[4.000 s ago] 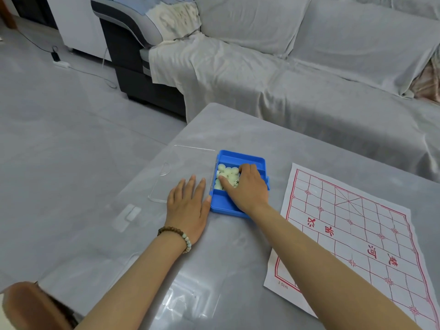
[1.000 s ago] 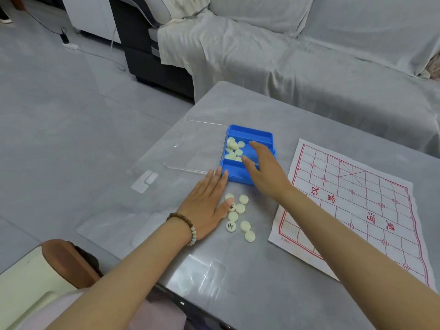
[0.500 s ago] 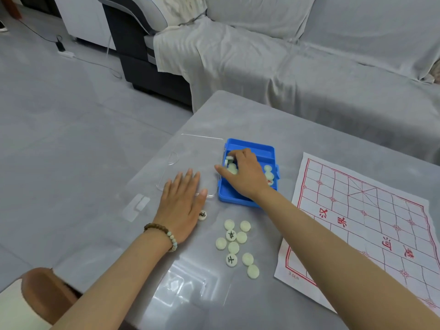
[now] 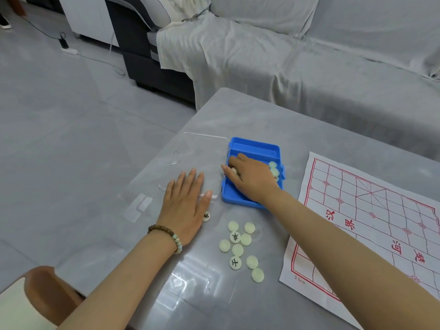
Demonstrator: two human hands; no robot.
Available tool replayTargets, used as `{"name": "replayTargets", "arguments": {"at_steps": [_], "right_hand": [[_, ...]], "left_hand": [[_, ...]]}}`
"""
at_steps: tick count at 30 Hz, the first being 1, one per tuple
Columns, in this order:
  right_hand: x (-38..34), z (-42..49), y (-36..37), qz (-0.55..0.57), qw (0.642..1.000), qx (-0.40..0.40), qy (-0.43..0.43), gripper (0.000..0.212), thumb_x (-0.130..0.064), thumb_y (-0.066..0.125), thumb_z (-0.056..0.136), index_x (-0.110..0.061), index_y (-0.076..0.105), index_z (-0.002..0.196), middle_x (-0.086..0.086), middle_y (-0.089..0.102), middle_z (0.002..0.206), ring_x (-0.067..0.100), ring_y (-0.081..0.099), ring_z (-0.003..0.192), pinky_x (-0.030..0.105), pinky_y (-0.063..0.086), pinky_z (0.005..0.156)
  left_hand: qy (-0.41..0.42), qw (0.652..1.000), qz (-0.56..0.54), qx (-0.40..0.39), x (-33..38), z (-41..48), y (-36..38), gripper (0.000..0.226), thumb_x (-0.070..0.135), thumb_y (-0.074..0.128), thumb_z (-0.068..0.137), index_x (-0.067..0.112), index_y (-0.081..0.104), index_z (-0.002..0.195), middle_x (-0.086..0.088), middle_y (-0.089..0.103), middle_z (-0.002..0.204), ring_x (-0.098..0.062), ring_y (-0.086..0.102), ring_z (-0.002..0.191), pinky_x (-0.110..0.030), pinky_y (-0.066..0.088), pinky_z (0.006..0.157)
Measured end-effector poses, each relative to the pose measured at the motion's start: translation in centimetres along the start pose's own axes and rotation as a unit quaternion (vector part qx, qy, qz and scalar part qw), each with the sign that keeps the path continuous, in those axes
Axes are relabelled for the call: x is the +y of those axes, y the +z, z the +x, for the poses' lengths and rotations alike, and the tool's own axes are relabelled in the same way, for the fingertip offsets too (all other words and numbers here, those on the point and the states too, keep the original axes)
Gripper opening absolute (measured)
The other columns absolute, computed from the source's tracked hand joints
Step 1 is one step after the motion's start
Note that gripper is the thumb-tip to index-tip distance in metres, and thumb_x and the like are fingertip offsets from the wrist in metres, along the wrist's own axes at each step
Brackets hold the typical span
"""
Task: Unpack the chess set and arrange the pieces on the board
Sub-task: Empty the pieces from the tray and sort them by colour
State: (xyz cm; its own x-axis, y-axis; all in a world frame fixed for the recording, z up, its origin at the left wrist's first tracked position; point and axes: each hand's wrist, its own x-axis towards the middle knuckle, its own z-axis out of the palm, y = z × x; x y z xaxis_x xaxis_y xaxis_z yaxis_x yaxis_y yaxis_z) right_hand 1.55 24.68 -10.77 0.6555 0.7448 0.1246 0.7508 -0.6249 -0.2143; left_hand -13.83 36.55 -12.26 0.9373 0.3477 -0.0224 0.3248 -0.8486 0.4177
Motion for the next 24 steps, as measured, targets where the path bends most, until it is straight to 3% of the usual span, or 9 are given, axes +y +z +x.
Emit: {"name": "replayTargets", "arguments": {"at_steps": [8, 14, 18, 20, 22, 24], "right_hand": [[0.5, -0.2, -0.3, 0.023, 1.000, 0.014, -0.010, 0.037, -0.039, 0.037, 0.098, -0.019, 0.041, 0.067, -0.007, 0.041, 0.055, 0.014, 0.044, 0.054, 0.031, 0.033, 0.053], [0.7, 0.0, -0.1, 0.028, 0.999, 0.021, -0.033, 0.039, -0.033, 0.041, 0.096, -0.017, 0.041, 0.061, -0.006, 0.039, 0.059, 0.015, 0.044, 0.055, 0.029, 0.032, 0.051], [1.5, 1.1, -0.5, 0.054, 0.998, 0.027, 0.007, 0.043, -0.032, 0.043, 0.095, -0.023, 0.032, 0.055, -0.006, 0.039, 0.048, 0.015, 0.040, 0.049, 0.030, 0.028, 0.048], [1.8, 1.8, -0.6, 0.055, 0.998, 0.032, 0.029, 0.042, -0.031, 0.044, 0.095, -0.020, 0.033, 0.056, -0.005, 0.038, 0.047, 0.017, 0.039, 0.049, 0.030, 0.027, 0.047], [2.2, 2.6, -0.6, 0.126, 0.987, 0.050, 0.083, 0.042, -0.030, 0.046, 0.094, -0.015, 0.034, 0.057, -0.003, 0.034, 0.047, 0.016, 0.034, 0.050, 0.031, 0.028, 0.049], [2.2, 3.0, -1.1, 0.264, 0.948, 0.095, 0.149, 0.040, -0.030, 0.047, 0.092, -0.013, 0.034, 0.058, 0.000, 0.031, 0.051, 0.015, 0.029, 0.052, 0.033, 0.035, 0.050]], "left_hand": [[-0.001, 1.000, 0.003, 0.000, 0.0, 0.0, 0.0, 0.089, 0.061, -0.018, 0.067, 0.027, 0.001, 0.148, 0.008, -0.006, 0.156, -0.010, -0.009, 0.143, -0.027, -0.011, 0.112], [0.010, 1.000, -0.015, -0.005, -0.2, 0.0, -0.1, 0.087, 0.061, -0.016, 0.069, 0.028, 0.000, 0.148, 0.010, -0.009, 0.156, -0.008, -0.012, 0.142, -0.021, -0.016, 0.107], [0.026, 0.998, -0.058, -0.016, -0.3, 0.7, -0.6, 0.059, 0.052, 0.002, 0.095, 0.027, 0.005, 0.148, 0.010, -0.005, 0.156, -0.006, -0.011, 0.142, -0.018, -0.014, 0.108], [0.031, 0.997, -0.069, -0.012, -0.4, 1.2, -0.6, 0.056, 0.046, 0.008, 0.096, 0.026, 0.010, 0.148, 0.009, -0.001, 0.156, -0.006, -0.009, 0.142, -0.019, -0.012, 0.109], [0.033, 0.997, -0.068, 0.001, -0.3, 1.4, -0.6, 0.058, 0.049, 0.006, 0.095, 0.025, 0.015, 0.148, 0.008, 0.003, 0.156, -0.007, -0.007, 0.142, -0.020, -0.011, 0.110], [0.036, 0.997, -0.071, 0.007, -0.1, 1.4, -0.5, 0.060, 0.050, 0.005, 0.094, 0.025, 0.019, 0.146, 0.007, 0.007, 0.156, -0.008, -0.005, 0.143, -0.022, -0.010, 0.111]]}}
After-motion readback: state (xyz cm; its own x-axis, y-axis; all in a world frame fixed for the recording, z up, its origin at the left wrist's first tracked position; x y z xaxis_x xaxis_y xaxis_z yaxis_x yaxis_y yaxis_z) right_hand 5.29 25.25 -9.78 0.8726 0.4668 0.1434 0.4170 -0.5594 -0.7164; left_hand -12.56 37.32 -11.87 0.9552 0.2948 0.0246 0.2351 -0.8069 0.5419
